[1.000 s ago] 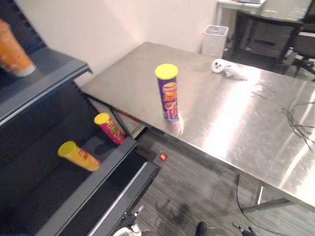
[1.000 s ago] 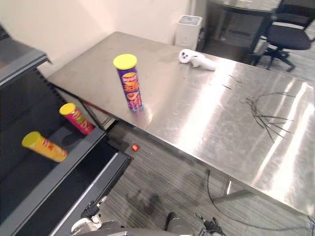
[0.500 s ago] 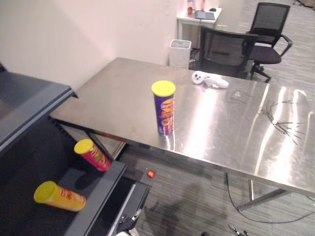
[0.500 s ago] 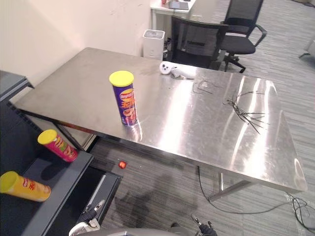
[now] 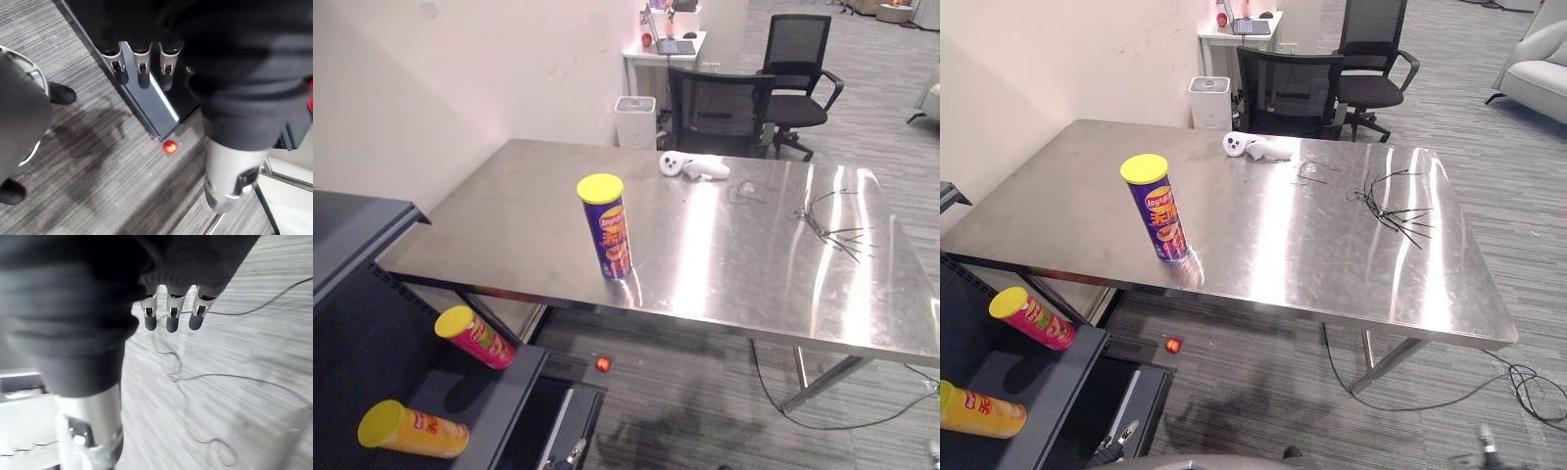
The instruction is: Put the gum and the chips on the shelf.
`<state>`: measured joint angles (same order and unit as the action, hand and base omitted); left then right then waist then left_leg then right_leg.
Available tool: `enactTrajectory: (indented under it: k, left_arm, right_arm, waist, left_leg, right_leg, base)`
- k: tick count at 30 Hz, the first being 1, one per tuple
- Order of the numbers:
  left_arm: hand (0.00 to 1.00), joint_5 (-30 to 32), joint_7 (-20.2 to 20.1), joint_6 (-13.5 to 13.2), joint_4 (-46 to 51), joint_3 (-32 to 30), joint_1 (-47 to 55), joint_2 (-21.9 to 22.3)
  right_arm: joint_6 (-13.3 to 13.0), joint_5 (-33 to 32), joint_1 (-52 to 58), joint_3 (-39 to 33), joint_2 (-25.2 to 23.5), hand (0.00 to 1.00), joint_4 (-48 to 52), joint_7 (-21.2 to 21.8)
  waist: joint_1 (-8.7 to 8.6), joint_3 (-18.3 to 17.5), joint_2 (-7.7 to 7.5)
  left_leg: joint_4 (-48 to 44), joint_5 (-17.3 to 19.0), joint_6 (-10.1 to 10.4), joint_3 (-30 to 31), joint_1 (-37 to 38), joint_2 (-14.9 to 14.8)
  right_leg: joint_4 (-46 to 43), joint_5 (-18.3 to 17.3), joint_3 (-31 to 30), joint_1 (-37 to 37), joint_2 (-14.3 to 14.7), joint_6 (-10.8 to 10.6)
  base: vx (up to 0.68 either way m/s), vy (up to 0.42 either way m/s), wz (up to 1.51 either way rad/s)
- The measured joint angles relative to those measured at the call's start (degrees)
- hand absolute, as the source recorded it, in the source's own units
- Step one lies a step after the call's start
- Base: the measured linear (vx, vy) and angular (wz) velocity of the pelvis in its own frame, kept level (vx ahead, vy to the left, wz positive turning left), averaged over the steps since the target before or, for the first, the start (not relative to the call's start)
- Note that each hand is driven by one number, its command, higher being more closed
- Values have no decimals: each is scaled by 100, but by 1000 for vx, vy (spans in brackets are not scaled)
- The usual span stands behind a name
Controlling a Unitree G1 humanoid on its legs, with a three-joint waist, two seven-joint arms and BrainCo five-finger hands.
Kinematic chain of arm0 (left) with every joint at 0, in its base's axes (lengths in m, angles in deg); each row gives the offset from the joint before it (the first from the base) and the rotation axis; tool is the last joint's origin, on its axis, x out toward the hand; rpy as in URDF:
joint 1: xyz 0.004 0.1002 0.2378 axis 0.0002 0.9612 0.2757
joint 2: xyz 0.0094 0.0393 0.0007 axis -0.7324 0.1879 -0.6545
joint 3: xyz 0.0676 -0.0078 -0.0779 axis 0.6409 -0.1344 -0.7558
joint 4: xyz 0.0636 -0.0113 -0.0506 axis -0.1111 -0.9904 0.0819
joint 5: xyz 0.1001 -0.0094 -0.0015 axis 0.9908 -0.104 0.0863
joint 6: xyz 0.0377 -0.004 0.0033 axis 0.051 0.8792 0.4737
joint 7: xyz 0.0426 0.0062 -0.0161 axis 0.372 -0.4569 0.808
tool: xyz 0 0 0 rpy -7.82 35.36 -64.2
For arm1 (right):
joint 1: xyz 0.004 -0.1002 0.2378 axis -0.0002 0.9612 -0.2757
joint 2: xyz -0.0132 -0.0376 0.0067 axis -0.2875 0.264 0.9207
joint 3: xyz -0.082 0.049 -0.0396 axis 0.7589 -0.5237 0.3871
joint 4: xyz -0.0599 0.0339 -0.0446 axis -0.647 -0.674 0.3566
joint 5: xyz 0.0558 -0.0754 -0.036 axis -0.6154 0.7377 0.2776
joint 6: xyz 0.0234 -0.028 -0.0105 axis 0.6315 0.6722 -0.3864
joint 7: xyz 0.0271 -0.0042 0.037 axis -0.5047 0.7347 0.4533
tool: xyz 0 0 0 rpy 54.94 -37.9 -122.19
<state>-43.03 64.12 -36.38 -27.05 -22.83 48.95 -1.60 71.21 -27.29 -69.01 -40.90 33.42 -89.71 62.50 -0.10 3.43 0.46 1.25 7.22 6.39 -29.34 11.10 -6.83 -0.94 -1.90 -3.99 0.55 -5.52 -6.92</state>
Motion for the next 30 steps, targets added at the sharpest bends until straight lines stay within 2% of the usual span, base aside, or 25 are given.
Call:
enactTrajectory:
  k: [2, 3, 5, 7, 10, 12, 14, 16, 21, 23, 30]
  left_arm:
    - [0, 9, 3, 24, 136, 62, -2, 27]
    - [0, 41, 7, 30, 184, 130, 0, 27]
    - [0, 234, 9, 32, 313, 208, 35, 29]
    - [0, 271, 8, 31, 394, 252, 69, 29]
    - [0, 446, 4, 33, 395, 436, 96, 21]
    - [0, 485, 2, 34, 393, 484, 90, 5]
    - [0, 627, -5, 30, 338, 524, 96, -19]
    - [0, 628, -12, 28, 251, 618, 103, -72]
    - [0, 626, -91, 28, 120, 1069, 154, -307]
    - [0, 627, -126, 28, 121, 1188, 154, -398]
    - [0, 617, -123, 11, 129, 1436, 160, -473]
  right_arm:
    - [-45, 21, -28, 48, 49, 0, 1613, -407]
    - [-158, 94, -21, 144, 55, 0, 2509, -626]
    - [-340, 512, -78, 200, 80, 0, 3452, -871]
    - [-509, 836, -204, 205, 134, 0, 3874, -1062]
    - [-519, 1364, -293, 543, 269, 0, 4569, -1253]
    - [-524, 1730, -295, 878, 420, 0, 4985, -1216]
    - [-612, 2072, -376, 1480, 702, 0, 5247, -932]
    - [-641, 2080, -549, 2043, 945, 0, 5209, -570]
    - [-667, 2024, -1032, 3335, 1503, 0, 4463, 433]
    - [-654, 2002, -1165, 3648, 1542, 0, 4231, 613]
    - [-635, 1228, -1534, 4809, 1525, 0, 3818, 1026]
  waist:
    - [-42, -6, 7]
    - [-59, -10, 0]
    - [-74, -39, -53]
    - [-70, -103, -107]
    - [-90, -118, -160]
    - [-98, -150, -169]
    - [-124, -222, -171]
    - [-124, -256, -168]
    - [-60, -258, -155]
    - [22, -248, -132]
    - [50, -173, -63]
  left_leg:
    - [3, -1, -1, -50, 9, -27]
    - [1, -1, -1, -89, 13, -37]
    - [-4, 0, 1, -123, 11, -63]
    - [-4, -1, 2, -127, 2, -87]
    - [6, 0, 2, -118, -12, -79]
    - [15, 1, 0, -63, -47, -62]
    - [12, 0, -2, 76, -147, -34]
    - [-11, -1, -5, 234, -218, -14]
    - [-122, -3, -26, 666, -485, 52]
    - [-150, -7, -32, 780, -541, 61]
    - [-167, -54, -106, 1150, -672, 162]
  right_leg:
    - [15, 15, -68, -33, 5, -25]
    - [17, 18, -84, -39, 13, -30]
    - [38, 26, -101, -45, 19, -41]
    - [94, 50, -101, -34, 28, -33]
    - [98, 50, -94, -43, 20, -33]
    - [116, 50, -64, -49, 1, -34]
    - [165, 59, 34, -68, -33, -46]
    - [195, 68, 96, -75, -34, -56]
    - [210, 85, 384, -107, -102, -78]
    - [210, 88, 460, -106, -121, -76]
    - [264, 141, 750, -24, -237, -86]
  base:
    - [-18, -30, -14]
    - [-18, -28, -9]
    - [-8, -30, -7]
    - [1, -33, -4]
    - [0, -26, -1]
    - [-10, -20, 8]
    - [-5, -26, 21]
    - [1, -40, 20]
    - [-6, -27, 30]
    - [2, -25, 25]
    - [-16, 5, 20]
